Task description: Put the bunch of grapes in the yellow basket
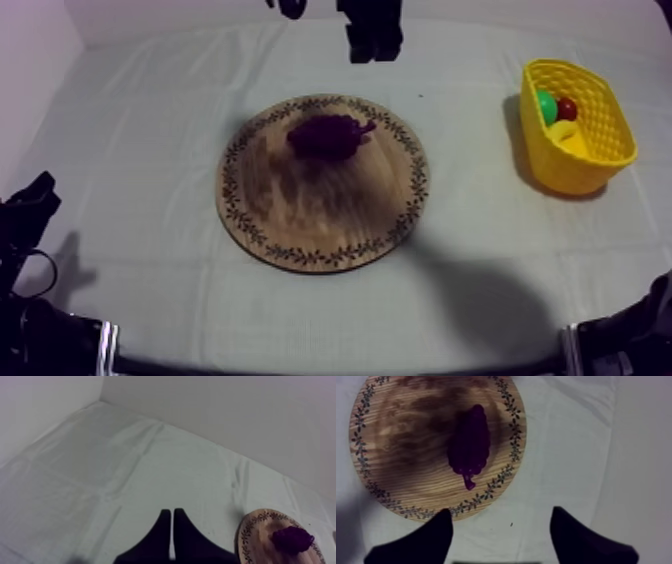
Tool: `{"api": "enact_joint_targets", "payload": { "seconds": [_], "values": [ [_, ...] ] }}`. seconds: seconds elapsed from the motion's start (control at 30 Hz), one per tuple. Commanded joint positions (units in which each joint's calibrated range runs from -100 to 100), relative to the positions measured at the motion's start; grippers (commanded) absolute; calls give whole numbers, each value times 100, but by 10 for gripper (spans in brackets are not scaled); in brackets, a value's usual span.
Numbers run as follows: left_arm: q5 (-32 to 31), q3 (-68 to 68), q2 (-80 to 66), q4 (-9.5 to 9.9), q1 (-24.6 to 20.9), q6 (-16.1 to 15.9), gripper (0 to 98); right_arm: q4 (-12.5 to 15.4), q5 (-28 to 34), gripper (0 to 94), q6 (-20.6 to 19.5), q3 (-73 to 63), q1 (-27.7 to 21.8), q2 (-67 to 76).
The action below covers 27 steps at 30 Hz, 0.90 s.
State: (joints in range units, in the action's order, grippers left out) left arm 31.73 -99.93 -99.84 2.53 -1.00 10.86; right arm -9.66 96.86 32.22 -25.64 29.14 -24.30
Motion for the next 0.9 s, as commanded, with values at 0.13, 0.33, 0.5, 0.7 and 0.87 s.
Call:
{"api": "enact_joint_targets", "payload": {
  "seconds": [0.13,0.33,0.5,0.7,0.87],
  "values": [
    [-5,4,2,-1,2,1,0,-5,20,690,-115,30,-15,-88],
    [-5,4,2,-1,2,1,0,46,30,702,-182,203,-2,-368],
    [-5,4,2,-1,2,1,0,118,18,696,-202,374,27,-752],
    [-5,4,2,-1,2,1,0,205,2,698,-204,138,63,-1322],
    [-5,4,2,-1,2,1,0,207,0,701,-210,-270,68,-1835]
  ]
}}
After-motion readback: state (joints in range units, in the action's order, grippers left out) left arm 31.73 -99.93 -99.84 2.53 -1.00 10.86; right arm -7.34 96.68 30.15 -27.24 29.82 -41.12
